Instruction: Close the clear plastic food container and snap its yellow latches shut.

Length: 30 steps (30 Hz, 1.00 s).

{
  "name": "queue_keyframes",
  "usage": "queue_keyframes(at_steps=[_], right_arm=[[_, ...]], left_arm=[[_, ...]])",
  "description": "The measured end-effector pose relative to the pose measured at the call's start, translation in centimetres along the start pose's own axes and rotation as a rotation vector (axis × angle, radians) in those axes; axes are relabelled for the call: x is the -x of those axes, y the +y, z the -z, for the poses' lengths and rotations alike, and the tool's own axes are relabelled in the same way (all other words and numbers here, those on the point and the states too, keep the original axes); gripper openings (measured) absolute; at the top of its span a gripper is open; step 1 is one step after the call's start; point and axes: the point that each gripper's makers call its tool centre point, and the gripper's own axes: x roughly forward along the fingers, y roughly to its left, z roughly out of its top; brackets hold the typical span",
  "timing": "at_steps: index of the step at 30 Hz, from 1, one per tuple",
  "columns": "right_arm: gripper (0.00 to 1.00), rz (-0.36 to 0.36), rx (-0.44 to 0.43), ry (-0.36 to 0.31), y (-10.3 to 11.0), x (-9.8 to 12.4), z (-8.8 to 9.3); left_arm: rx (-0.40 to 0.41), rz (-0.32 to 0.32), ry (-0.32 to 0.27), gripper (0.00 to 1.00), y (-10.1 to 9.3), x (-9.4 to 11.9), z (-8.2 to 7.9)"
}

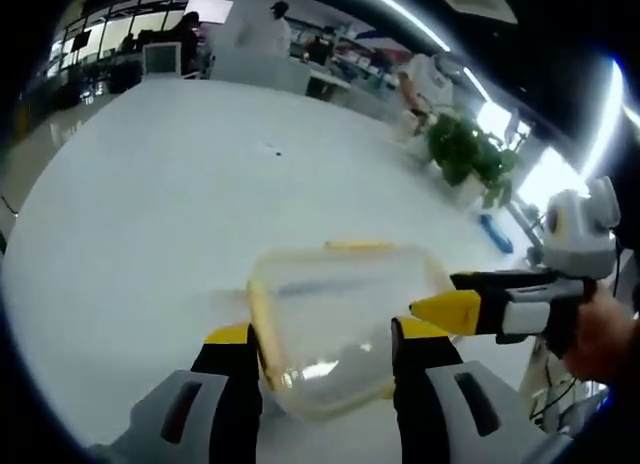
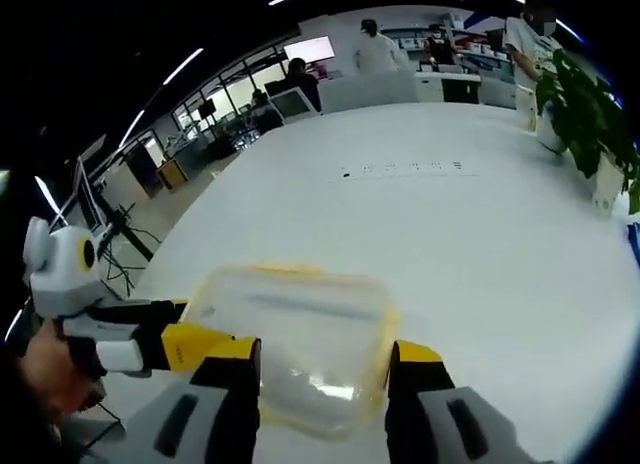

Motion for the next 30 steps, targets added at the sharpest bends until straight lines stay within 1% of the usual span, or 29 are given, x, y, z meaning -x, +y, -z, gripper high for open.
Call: queue_keyframes(at_steps=[5, 17, 21, 28, 30], right_arm=[[0.48, -0.001, 0.001, -0.002, 0.1, -1.0, -1.0], [0.48, -0.004, 0.003, -0.030, 0.3, -3.0, -3.1], [0.48, -0.006, 0.005, -0.031, 0.3, -3.1, -3.2], [0.49, -0.003, 0.002, -0.052, 0.4, -3.1, -3.2], [0.50, -0.009, -0.015, -0.048, 0.3, -3.2, -3.2]], left_arm=[[0.003, -0.004, -0.003, 0.50, 0.9, -0.5, -1.0], [0.005, -0.009, -0.003, 0.51, 2.5, -1.7, -3.1], [0.003, -0.009, -0.005, 0.51, 2.5, -1.7, -3.1], [0.002, -0.010, -0.012, 0.51, 2.5, -1.8, -3.2], [-0.001, -0.010, -0.019, 0.52, 2.6, -1.8, -3.3]])
